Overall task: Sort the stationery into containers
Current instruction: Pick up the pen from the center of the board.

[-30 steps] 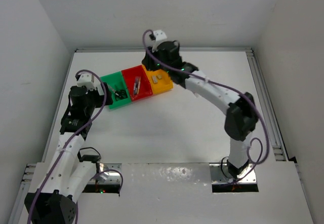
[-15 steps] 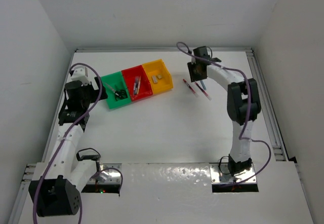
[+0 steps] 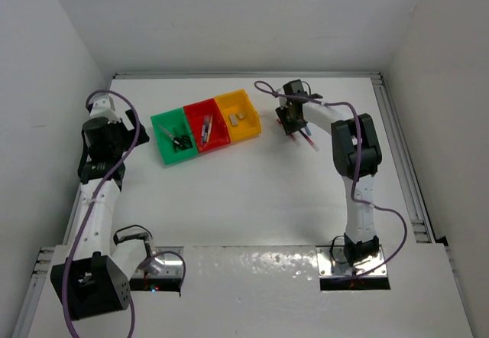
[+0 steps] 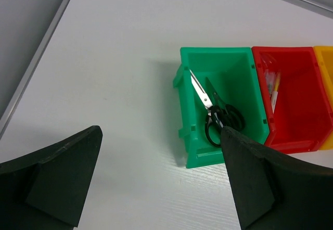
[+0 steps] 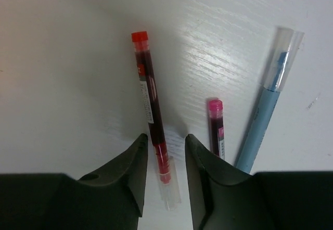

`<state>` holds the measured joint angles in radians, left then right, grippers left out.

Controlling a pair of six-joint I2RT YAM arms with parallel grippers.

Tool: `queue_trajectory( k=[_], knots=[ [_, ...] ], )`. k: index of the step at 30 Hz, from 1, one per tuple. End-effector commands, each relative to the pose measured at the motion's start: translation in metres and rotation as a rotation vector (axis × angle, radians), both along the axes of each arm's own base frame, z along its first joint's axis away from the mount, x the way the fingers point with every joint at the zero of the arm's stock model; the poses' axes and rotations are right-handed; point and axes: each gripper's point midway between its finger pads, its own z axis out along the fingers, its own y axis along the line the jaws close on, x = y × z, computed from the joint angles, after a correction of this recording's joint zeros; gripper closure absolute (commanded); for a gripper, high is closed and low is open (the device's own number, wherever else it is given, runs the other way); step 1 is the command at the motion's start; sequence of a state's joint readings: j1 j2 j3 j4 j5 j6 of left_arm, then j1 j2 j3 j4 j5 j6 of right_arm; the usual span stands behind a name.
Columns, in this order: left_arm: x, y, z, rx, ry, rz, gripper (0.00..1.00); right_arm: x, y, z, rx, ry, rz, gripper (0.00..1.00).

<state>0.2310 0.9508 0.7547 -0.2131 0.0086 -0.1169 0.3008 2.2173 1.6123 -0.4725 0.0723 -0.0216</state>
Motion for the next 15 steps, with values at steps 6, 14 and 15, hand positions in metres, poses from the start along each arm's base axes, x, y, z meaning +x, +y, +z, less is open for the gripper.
queue_trajectory(
  k=[6,14,15],
  knots=[
    [0.014,0.006,0.032,0.041,-0.121,-0.012,0.05,-0.013,0.013,-0.006,0.019,0.051,0.036,0.81],
    [0.008,0.002,0.030,0.041,-0.127,-0.019,0.05,0.006,0.032,0.067,0.198,-0.132,-0.133,1.00],
    [0.007,0.001,0.029,0.040,-0.128,-0.018,0.05,0.020,0.035,0.103,0.252,-0.240,-0.176,1.00]
  ],
)
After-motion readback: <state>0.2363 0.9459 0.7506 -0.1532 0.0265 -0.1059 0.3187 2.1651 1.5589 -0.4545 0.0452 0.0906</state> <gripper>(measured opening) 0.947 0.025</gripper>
